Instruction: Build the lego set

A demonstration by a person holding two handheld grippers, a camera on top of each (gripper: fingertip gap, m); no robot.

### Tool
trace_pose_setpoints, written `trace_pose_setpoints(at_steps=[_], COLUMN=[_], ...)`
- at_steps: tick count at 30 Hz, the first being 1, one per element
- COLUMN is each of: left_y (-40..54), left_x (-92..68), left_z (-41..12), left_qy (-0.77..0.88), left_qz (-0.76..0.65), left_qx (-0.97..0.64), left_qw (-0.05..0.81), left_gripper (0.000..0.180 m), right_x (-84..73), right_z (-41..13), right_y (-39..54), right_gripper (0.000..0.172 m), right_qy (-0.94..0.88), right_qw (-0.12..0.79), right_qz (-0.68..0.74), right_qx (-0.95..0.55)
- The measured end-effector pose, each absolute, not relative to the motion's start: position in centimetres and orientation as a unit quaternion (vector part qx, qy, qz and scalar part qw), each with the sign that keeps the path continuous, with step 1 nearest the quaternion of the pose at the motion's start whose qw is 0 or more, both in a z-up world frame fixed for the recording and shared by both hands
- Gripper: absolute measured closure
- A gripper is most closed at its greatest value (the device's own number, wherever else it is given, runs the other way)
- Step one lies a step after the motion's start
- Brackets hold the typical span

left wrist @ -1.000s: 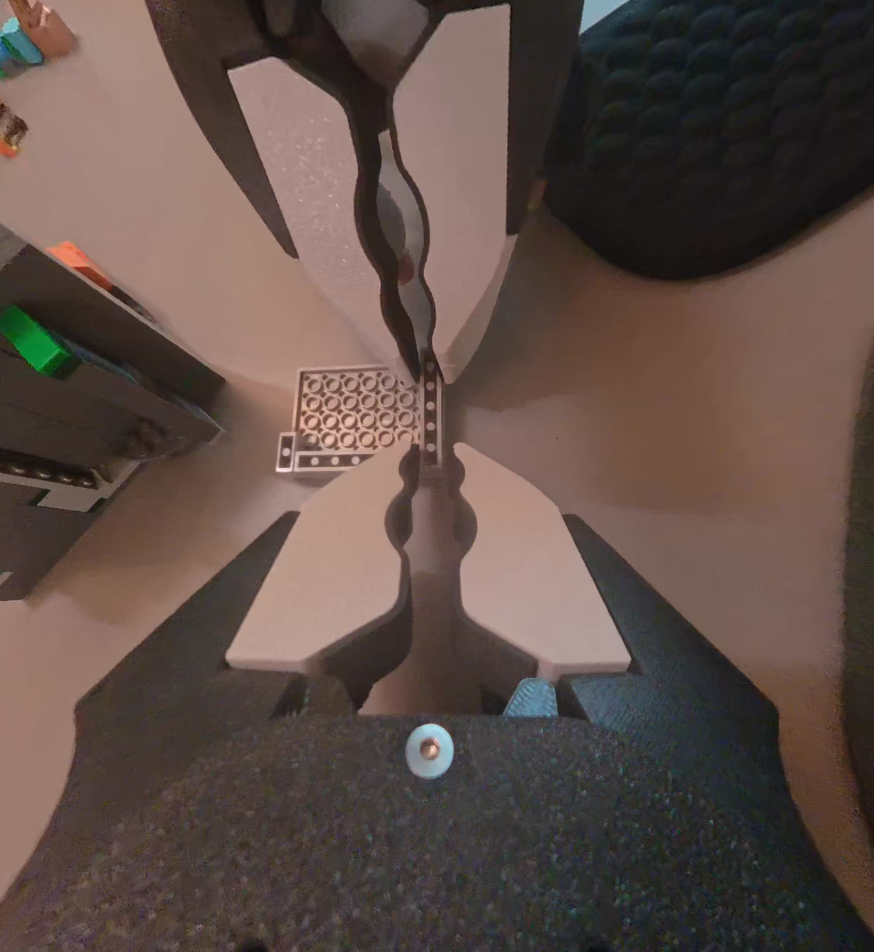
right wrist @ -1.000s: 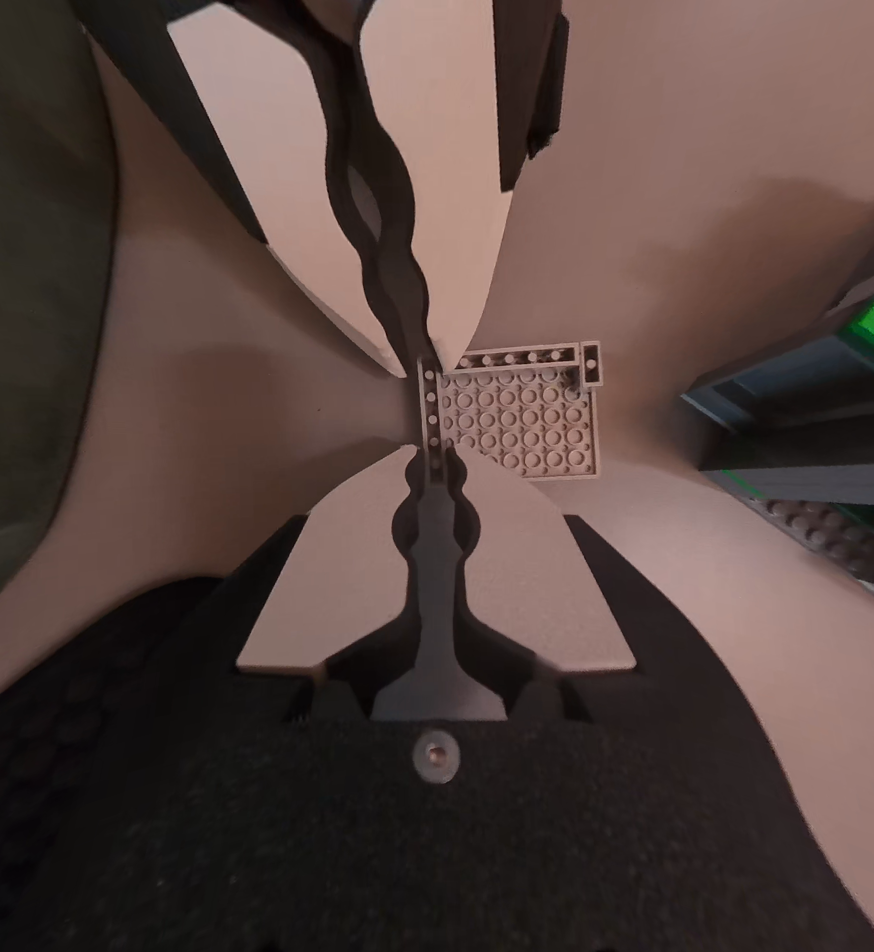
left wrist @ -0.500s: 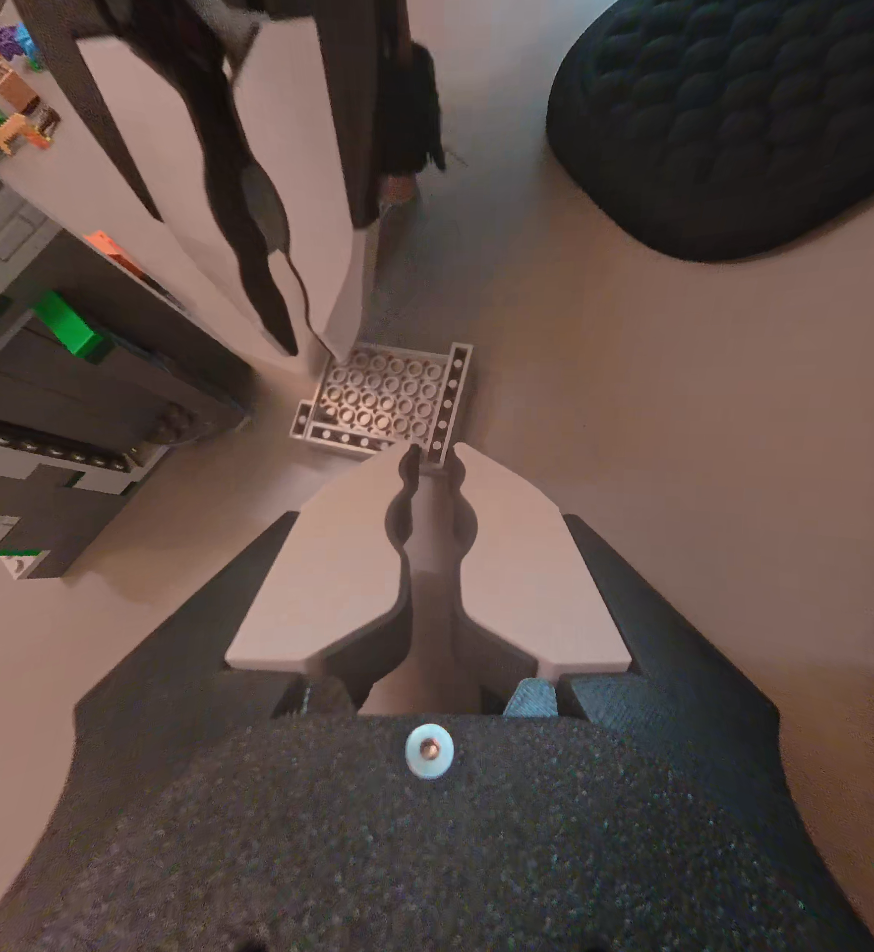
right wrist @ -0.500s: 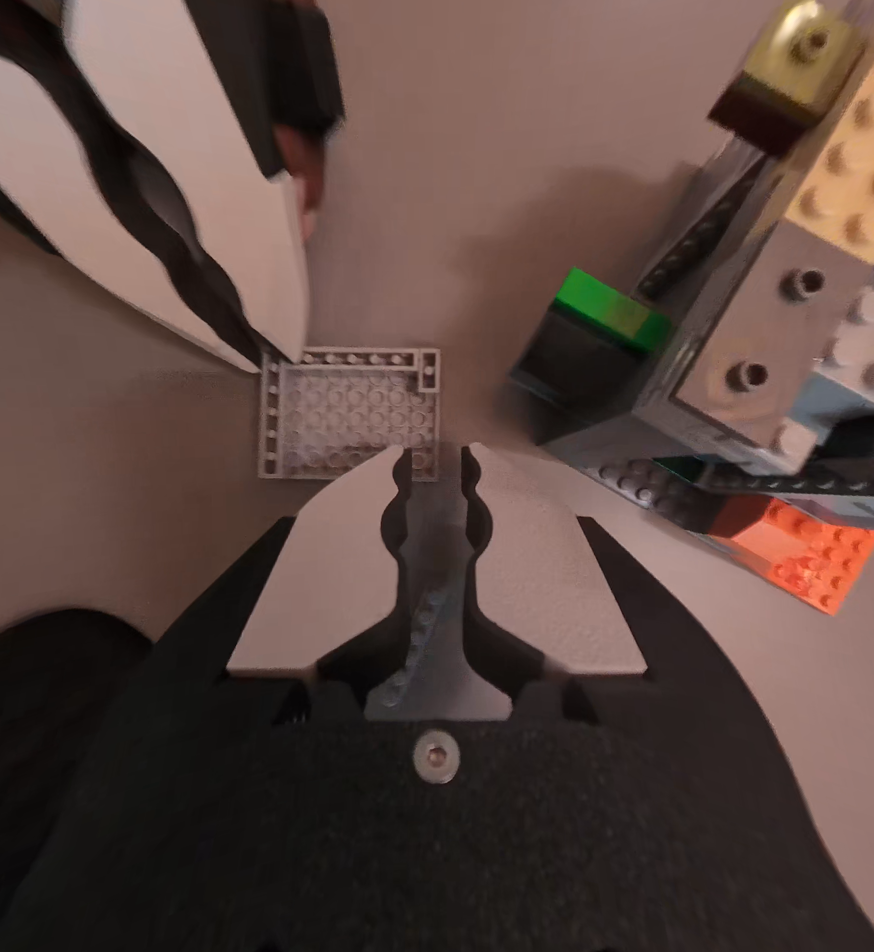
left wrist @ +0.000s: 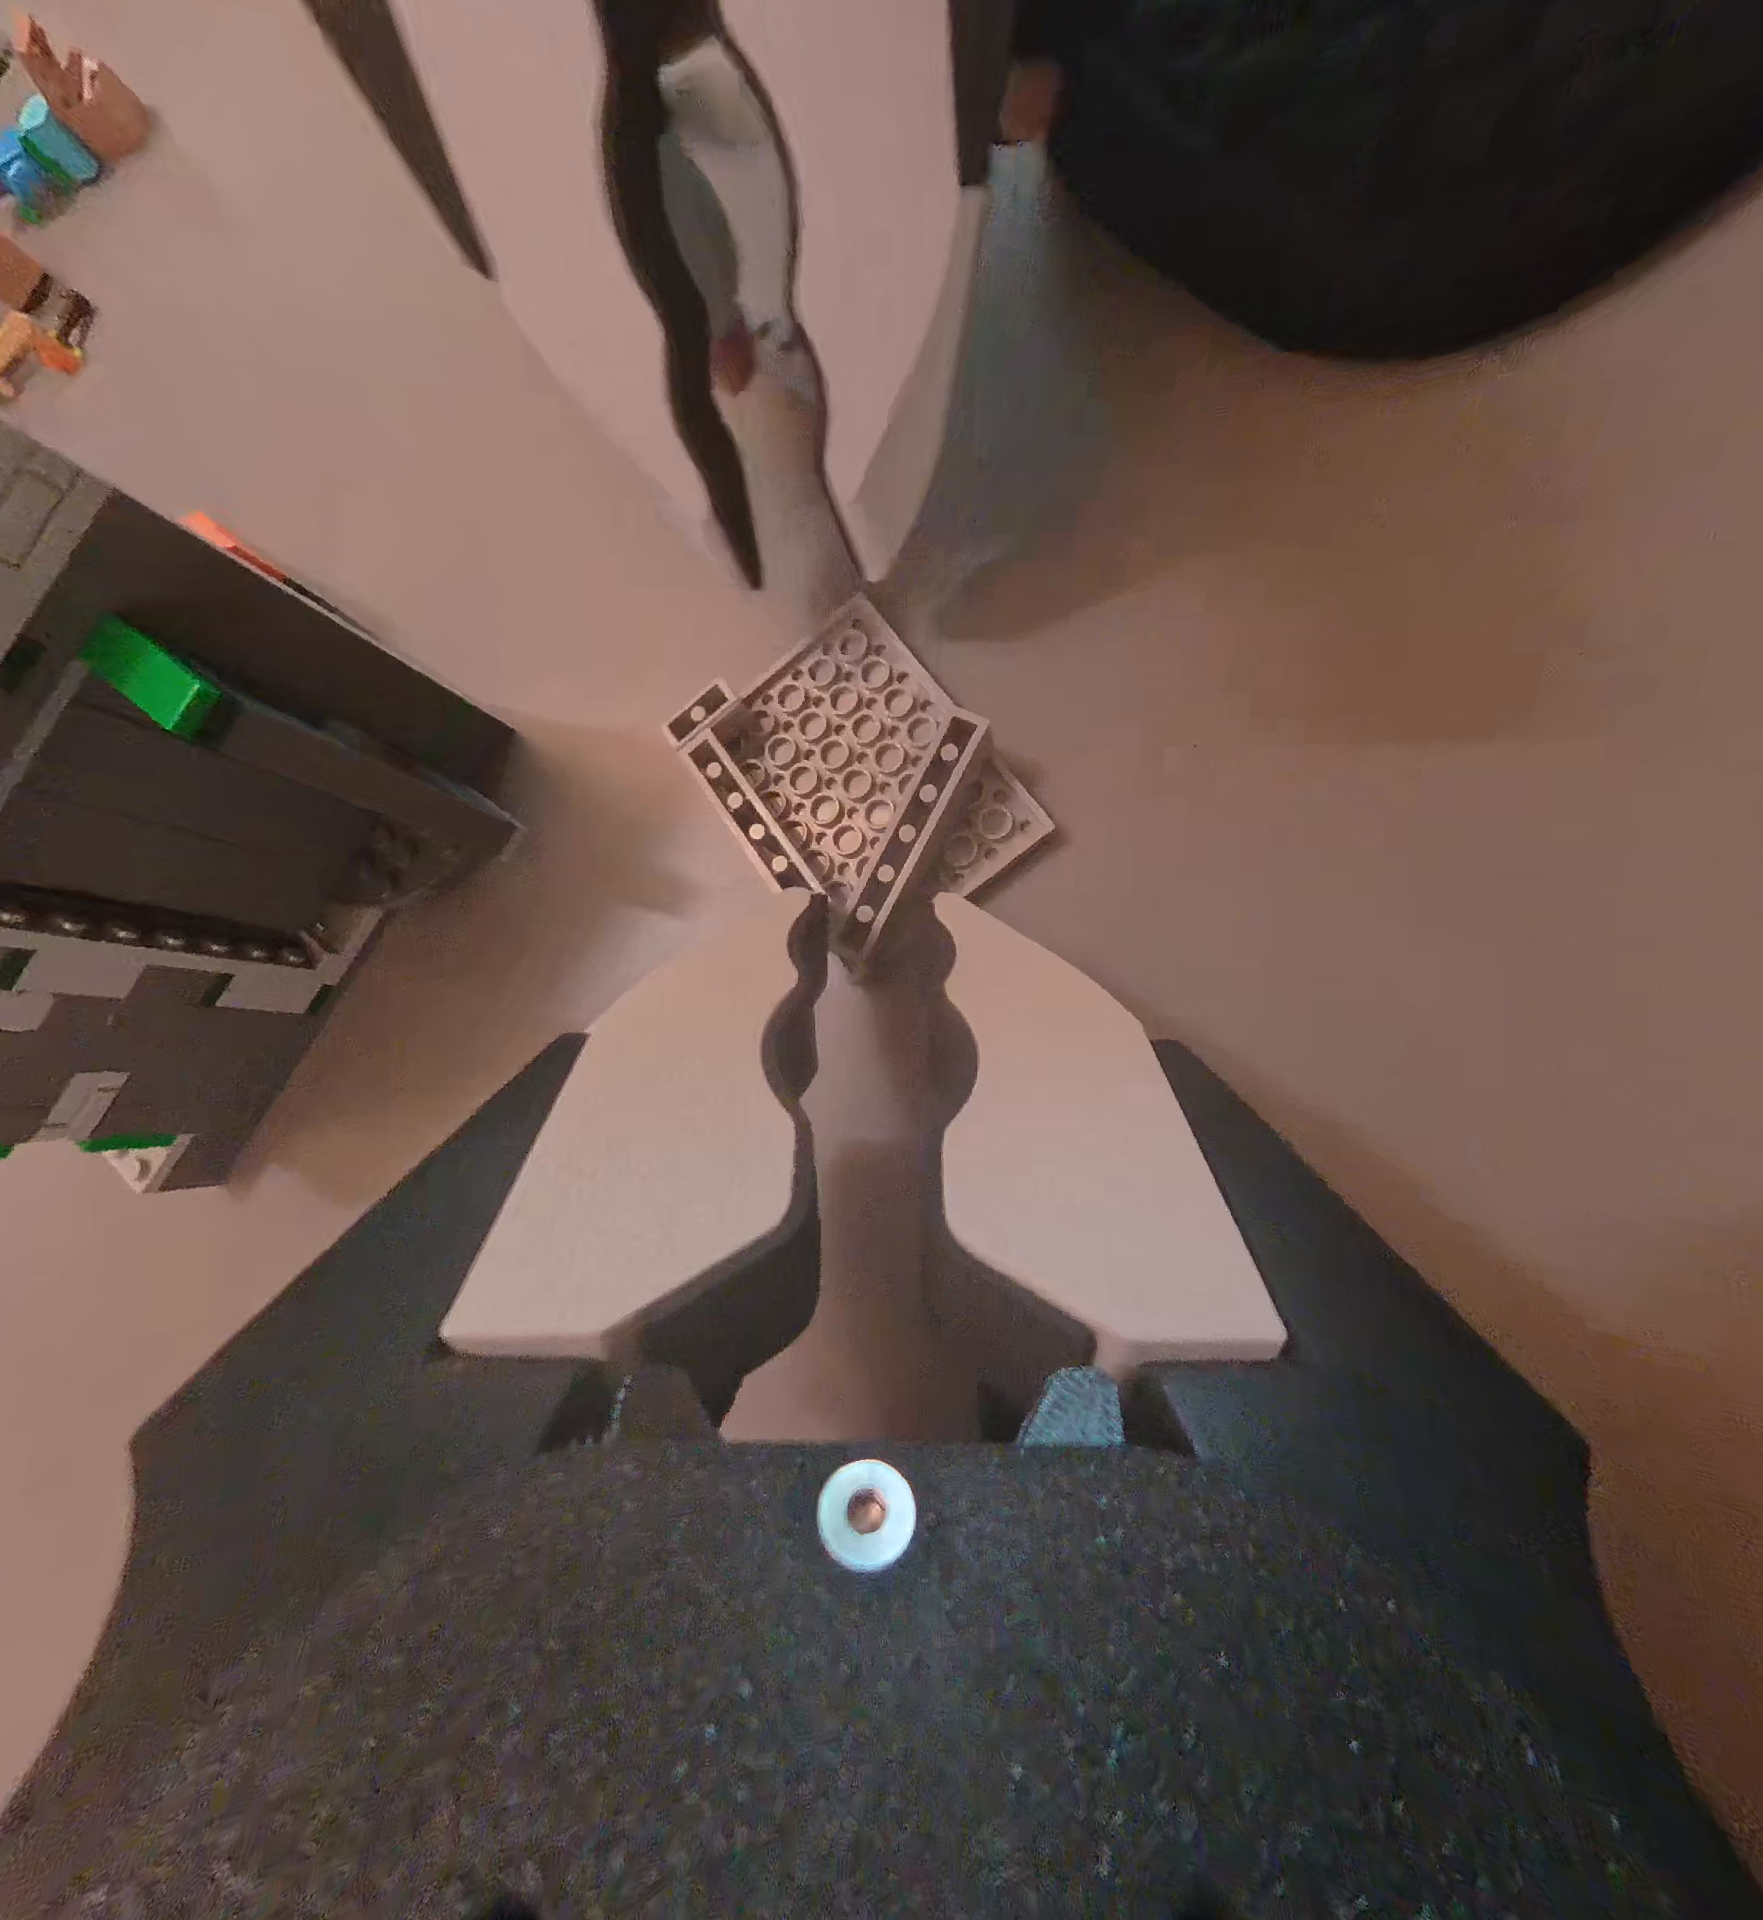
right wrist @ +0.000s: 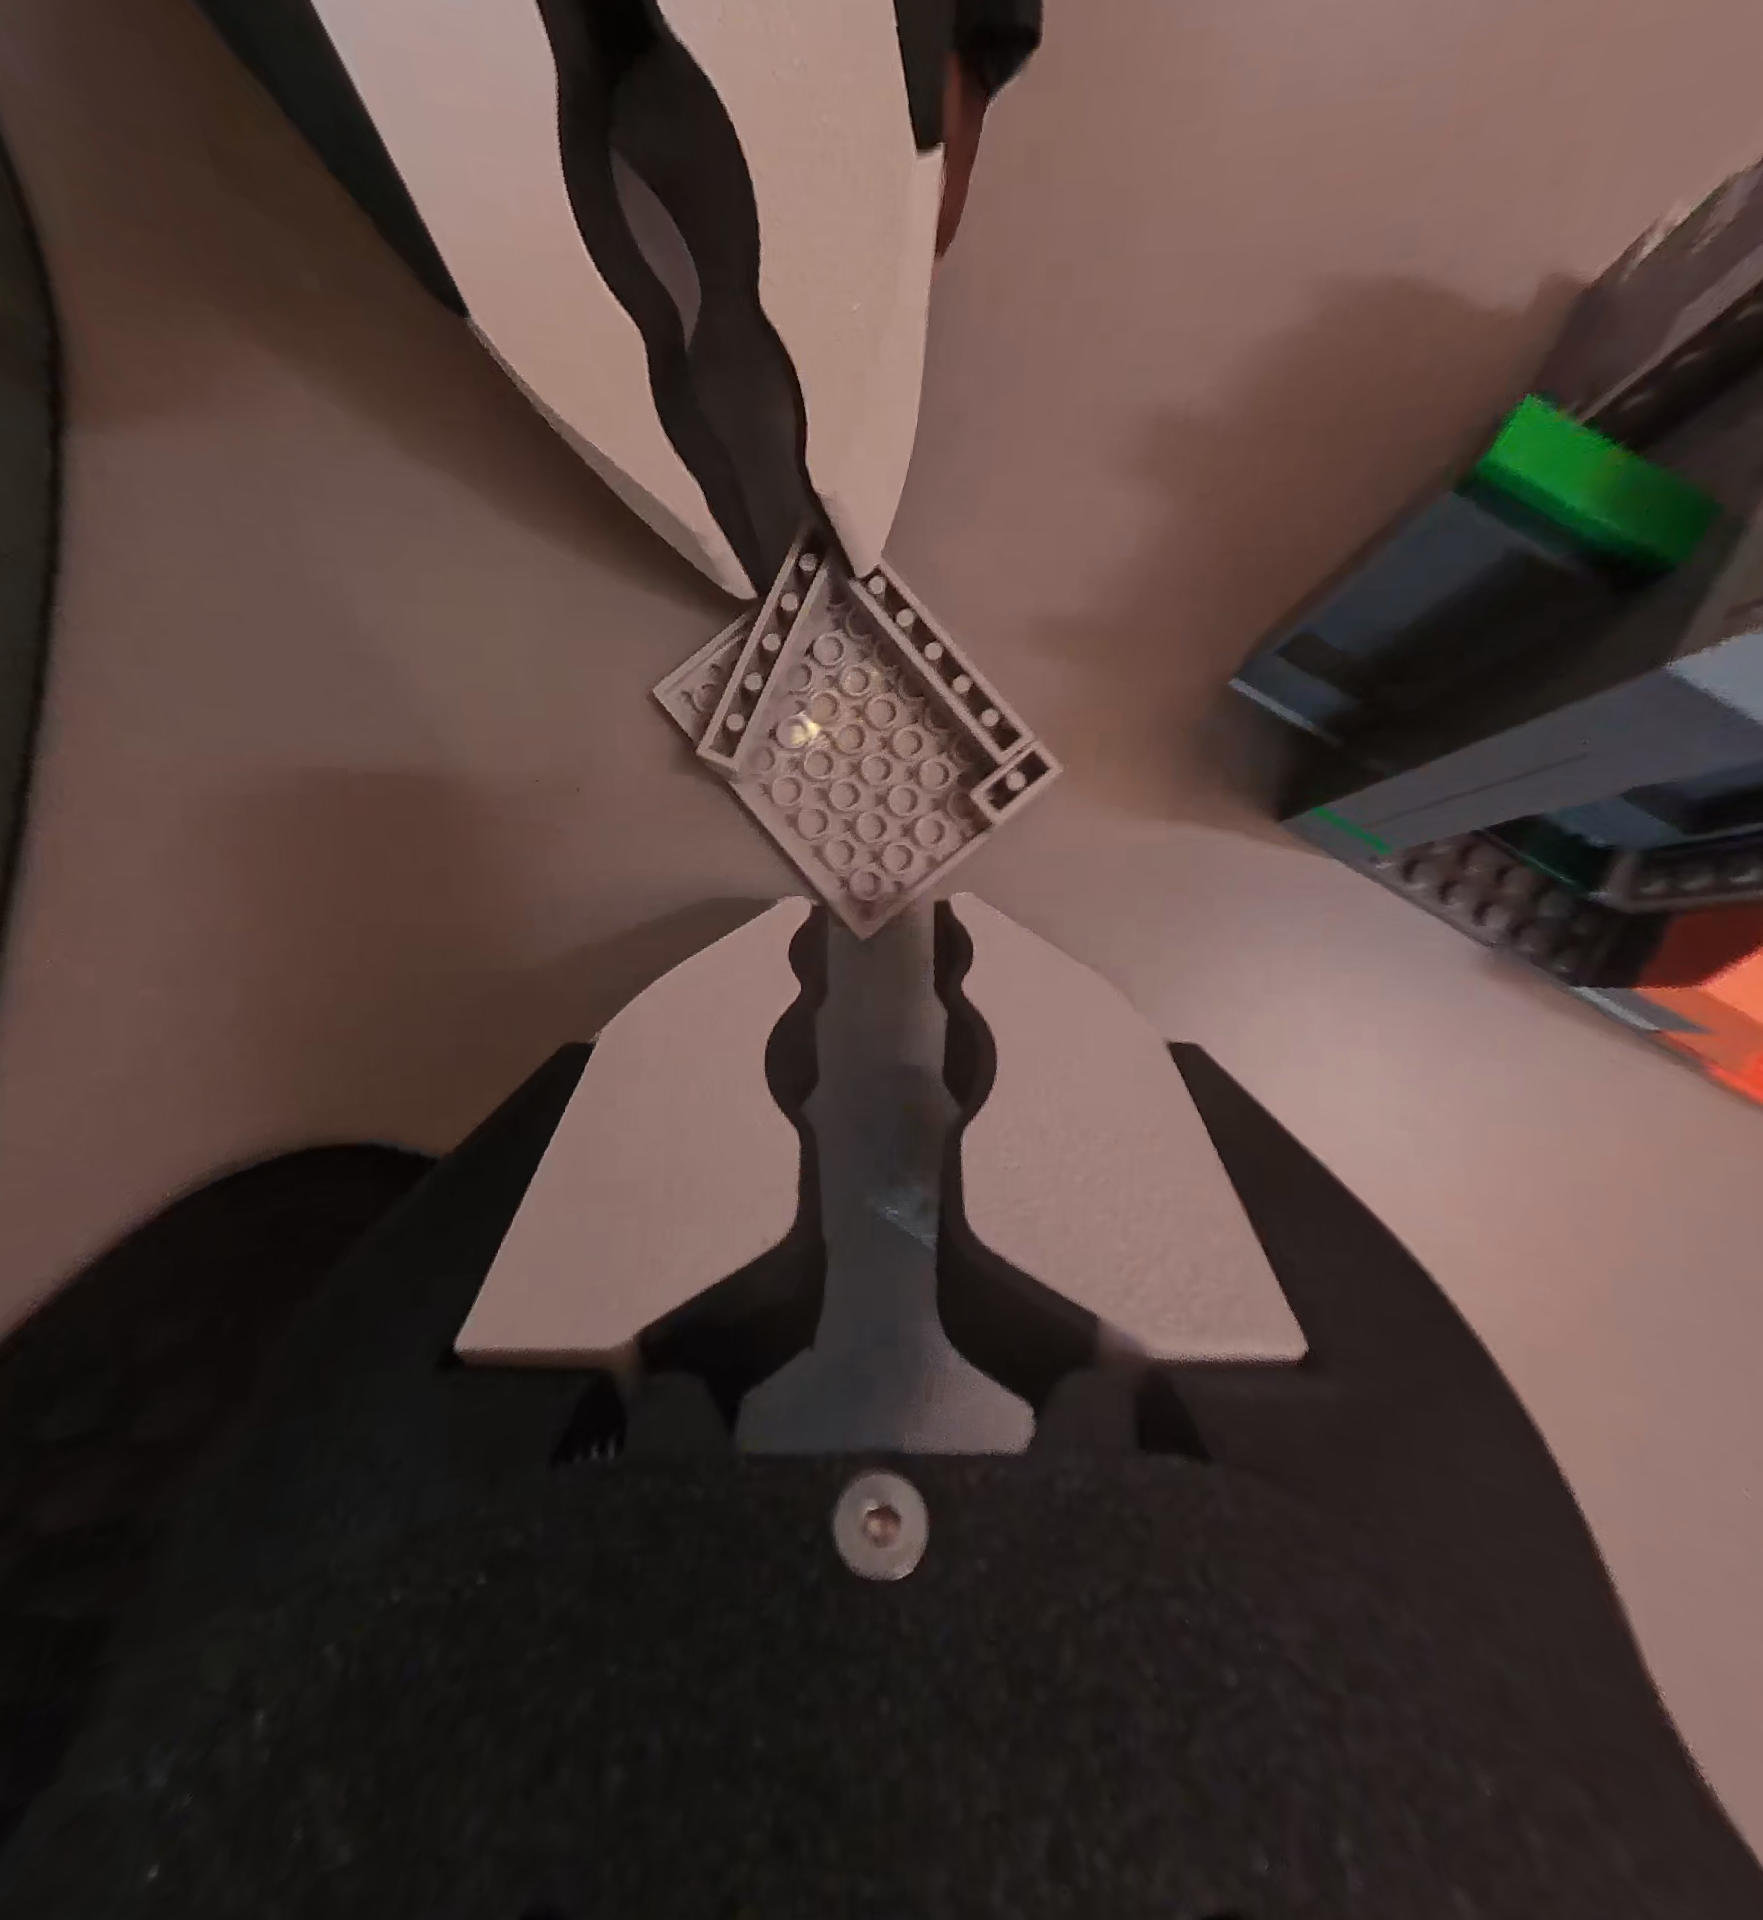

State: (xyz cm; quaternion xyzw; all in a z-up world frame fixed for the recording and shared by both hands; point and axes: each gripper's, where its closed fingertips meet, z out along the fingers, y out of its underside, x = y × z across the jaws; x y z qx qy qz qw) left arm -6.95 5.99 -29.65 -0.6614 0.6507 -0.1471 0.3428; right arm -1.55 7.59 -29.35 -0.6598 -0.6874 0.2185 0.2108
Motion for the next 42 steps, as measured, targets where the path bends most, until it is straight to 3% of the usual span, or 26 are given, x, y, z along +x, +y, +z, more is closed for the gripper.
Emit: trace_pose_setpoints(at_steps=[1,11,15,24,31,42], left_y=[6.0,6.7,6.9,7.5,4.0,4.1], left_x=[-7.0,-8.0,-8.3,-8.5,-6.6,-5.7], left_z=[-29.6,-29.0,-29.2,-29.6,-26.8,-29.4], left_qy=[0.655,0.642,0.632,0.63,0.67,0.778], left_qz=[-0.146,-0.153,-0.16,-0.147,-0.217,-0.193], left_qx=[-0.656,-0.66,-0.668,-0.674,-0.595,-0.543], left_qw=[0.344,0.358,0.359,0.356,0.388,0.25], left_gripper=[0.164,0.165,0.169,0.17,0.163,0.17], right_x=[-1.6,-4.4,-4.6,-4.6,-4.6,-4.7], right_z=[-29.0,-29.5,-30.1,-30.1,-30.1,-30.1], right_y=[8.0,9.8,9.5,9.0,9.0,8.6], right_gripper=[0.153,0.145,0.154,0.154,0.154,0.154], right_qy=[-0.694,-0.773,-0.778,-0.773,-0.772,-0.788], right_qw=[0.225,0.208,0.192,0.198,0.2,0.191], right_qz=[0.214,0.222,0.234,0.237,0.235,0.234], right_qx=[-0.65,-0.556,-0.551,-0.554,-0.555,-0.536])
